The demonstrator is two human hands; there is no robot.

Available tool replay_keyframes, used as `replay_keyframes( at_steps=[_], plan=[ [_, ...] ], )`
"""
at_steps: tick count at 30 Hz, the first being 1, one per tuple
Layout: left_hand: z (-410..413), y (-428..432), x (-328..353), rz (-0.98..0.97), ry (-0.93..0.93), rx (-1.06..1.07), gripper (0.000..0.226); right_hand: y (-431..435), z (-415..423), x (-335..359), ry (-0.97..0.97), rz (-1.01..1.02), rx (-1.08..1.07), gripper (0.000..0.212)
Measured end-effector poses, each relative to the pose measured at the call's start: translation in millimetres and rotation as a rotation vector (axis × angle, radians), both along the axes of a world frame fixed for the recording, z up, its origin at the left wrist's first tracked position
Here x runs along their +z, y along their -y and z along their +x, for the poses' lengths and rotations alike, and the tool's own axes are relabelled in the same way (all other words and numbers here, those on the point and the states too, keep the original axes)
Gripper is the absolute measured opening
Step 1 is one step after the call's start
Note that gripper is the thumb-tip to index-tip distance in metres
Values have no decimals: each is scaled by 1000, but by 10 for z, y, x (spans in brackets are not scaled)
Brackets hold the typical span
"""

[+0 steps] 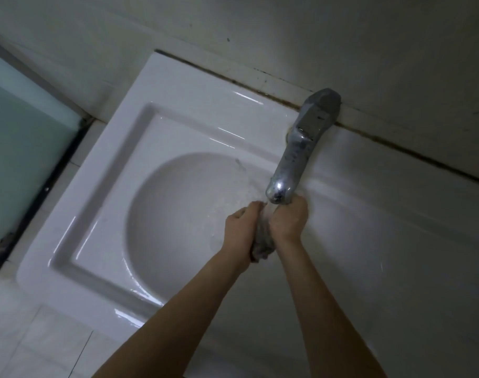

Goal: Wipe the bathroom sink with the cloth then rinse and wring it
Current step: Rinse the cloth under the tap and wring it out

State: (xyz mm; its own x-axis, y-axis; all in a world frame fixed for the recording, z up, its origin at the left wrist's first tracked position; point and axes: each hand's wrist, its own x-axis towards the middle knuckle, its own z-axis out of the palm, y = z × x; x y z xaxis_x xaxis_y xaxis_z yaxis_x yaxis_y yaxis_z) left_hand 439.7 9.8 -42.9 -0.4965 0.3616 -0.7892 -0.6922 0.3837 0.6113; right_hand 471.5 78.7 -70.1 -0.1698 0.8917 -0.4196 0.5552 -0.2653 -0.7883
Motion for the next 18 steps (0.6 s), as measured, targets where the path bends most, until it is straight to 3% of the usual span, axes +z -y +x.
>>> replay_keyframes(
  at_steps=[4,7,10,13,18],
  plan=[
    [-105,74,-53,44,-304,-79,40,-1,255,-31,-148,-66,-85,34],
    [-170,-38,-127,34,-391,-63,39,64,496,11,-206,-12,-224,48],
    [-121,-197,-128,34,-310,-96,32,1,677,3,-185,34,-324,53],
    [-133,-167,-98,-5,-234,-87,46,-15,672,-10,-117,55,-351,52],
    [-538,215,-147,-107,-142,88,48,305,158,125,-212,57,-176,36]
  ],
)
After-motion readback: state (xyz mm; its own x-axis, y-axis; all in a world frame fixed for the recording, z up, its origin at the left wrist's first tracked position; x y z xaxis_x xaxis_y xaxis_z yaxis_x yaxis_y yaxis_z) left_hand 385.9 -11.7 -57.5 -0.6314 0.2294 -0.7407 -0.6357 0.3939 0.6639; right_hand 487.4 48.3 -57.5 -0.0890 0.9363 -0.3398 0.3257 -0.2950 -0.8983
